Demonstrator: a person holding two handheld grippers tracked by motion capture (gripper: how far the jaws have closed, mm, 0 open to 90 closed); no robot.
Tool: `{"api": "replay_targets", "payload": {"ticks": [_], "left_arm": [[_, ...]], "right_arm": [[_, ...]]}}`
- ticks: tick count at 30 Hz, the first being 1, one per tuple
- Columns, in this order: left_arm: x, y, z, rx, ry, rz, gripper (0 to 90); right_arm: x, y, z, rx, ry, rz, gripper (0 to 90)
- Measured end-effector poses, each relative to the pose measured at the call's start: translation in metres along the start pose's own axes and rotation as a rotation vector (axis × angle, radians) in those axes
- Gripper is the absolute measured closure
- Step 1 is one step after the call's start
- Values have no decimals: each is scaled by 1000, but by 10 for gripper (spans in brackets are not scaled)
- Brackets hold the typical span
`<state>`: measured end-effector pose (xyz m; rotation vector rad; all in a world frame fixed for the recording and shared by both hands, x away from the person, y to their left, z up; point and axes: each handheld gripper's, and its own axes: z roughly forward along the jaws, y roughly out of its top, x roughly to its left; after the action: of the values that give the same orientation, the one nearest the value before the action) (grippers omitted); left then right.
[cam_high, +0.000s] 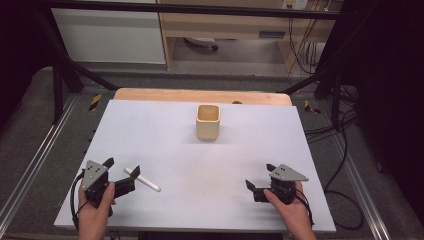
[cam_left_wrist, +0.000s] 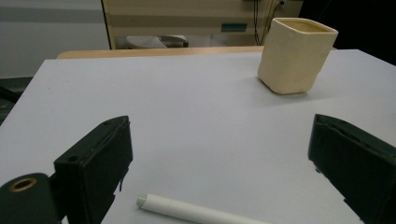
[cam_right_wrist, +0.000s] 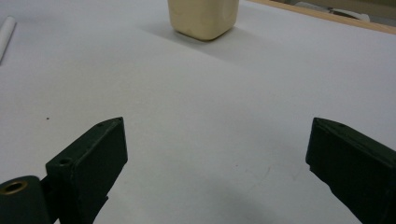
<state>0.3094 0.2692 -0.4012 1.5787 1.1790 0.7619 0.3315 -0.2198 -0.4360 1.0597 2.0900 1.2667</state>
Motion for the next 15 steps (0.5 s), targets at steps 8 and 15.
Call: {"api": "replay_targets", "payload": {"ticks": [8, 15], "left_arm": [[0, -1, -1, 16, 4, 5, 68], [0, -1, -2, 18, 4, 9, 68]], "right_arm": [[11, 2, 1, 10, 36, -37, 56], [18, 3, 1, 16, 56, -43, 58]]}}
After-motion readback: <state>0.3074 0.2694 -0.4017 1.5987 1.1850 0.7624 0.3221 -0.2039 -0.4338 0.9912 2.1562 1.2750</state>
